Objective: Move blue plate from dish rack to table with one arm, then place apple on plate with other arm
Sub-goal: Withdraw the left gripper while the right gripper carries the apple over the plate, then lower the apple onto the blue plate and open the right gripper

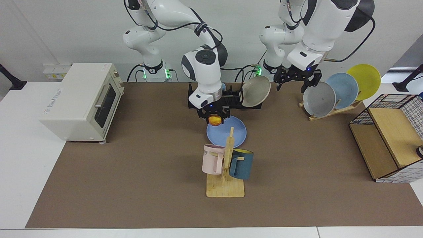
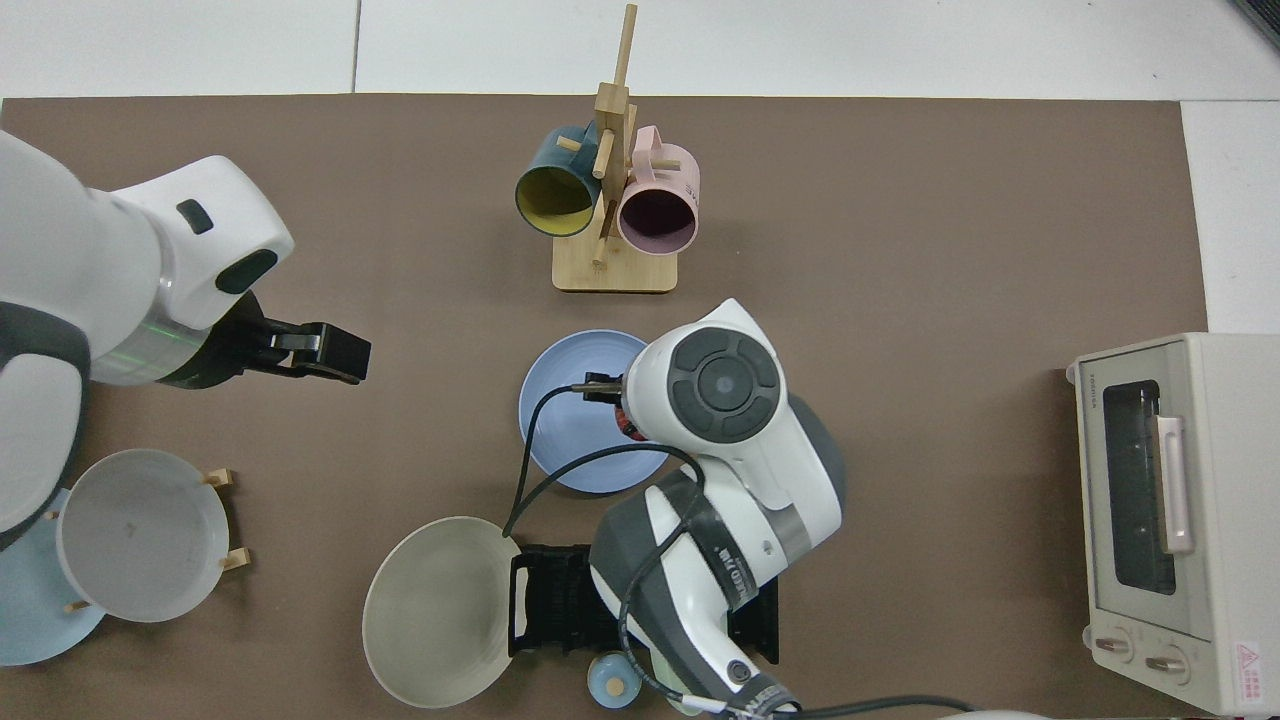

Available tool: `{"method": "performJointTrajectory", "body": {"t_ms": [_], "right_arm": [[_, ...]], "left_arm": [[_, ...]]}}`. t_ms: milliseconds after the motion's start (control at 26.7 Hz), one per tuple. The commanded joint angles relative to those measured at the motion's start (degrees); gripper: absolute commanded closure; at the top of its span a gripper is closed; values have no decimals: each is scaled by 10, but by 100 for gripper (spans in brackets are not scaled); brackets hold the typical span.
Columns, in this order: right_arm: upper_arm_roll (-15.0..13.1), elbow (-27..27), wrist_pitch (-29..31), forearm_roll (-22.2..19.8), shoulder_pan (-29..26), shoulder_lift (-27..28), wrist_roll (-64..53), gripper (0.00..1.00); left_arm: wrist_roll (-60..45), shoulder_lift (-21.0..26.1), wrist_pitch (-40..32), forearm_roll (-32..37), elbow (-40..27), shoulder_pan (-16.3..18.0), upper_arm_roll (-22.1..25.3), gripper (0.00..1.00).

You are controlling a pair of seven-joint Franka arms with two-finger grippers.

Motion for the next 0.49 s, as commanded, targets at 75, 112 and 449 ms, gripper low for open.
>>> {"method": "performJointTrajectory", "body": {"t_ms": [75,112,449], "right_arm": [[-4,-16,43,6,21,23,29,96],[-4,-17,47,6,26,28,29,93],[-4,-20,84,6,56,53,62,82]], "left_arm": [[-6,11,-24,11,29,17,-4,0],[-6,12,-24,11,33,17,-5,0],[-1,13,-29,12,37,17,-5,0]]}}
